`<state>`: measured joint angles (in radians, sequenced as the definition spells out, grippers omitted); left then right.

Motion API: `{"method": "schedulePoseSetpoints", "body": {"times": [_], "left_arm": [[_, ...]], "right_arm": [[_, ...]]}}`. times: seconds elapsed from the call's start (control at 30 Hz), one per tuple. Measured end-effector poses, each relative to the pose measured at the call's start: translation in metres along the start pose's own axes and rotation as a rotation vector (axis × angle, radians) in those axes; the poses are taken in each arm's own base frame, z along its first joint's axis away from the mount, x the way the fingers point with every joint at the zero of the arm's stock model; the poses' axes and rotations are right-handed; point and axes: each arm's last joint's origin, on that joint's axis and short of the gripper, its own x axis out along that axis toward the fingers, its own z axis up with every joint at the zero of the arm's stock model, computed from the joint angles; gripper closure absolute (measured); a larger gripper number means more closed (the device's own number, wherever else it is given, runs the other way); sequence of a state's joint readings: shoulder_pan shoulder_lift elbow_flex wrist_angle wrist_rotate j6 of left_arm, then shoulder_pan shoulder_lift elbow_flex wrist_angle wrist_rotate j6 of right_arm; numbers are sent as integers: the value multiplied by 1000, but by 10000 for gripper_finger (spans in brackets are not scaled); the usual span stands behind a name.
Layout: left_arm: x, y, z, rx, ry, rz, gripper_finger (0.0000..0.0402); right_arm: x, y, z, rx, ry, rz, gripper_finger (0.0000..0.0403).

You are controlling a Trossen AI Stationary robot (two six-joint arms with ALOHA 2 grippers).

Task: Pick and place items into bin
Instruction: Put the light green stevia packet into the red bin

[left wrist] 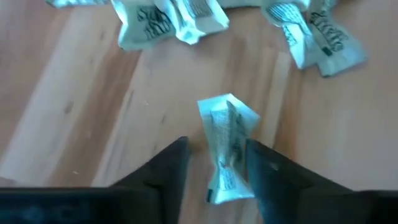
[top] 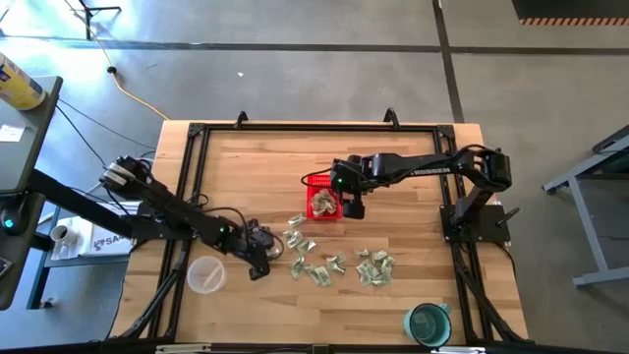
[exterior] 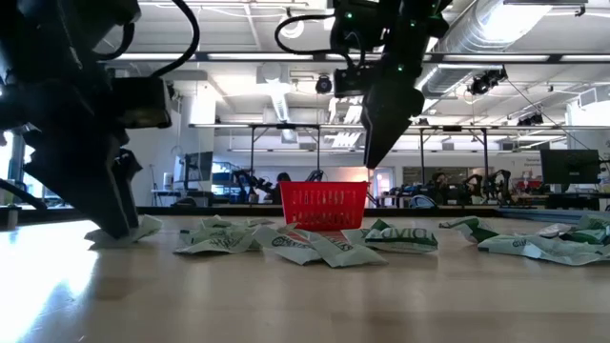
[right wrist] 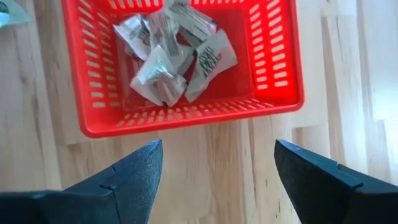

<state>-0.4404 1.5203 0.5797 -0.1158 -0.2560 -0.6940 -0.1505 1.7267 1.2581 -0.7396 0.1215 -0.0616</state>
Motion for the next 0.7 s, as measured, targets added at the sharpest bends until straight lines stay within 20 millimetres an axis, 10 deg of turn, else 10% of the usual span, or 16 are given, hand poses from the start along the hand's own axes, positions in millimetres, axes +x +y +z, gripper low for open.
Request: {"method": "schedulePoseSetpoints", "body": {"times": [0.27,0.43,0.7], "left_arm": [[1,6,4,153,-57,104,378],[1,29,21,103,-65,167,357],[-31,67,110,248,-308,107,380]], "right_arm": [[-15,-2,-3,2,-11,-53,104],[-46,-8,-9,67,-92,-127,104],[-69,-6,-62,227,-99,-175,104]]}}
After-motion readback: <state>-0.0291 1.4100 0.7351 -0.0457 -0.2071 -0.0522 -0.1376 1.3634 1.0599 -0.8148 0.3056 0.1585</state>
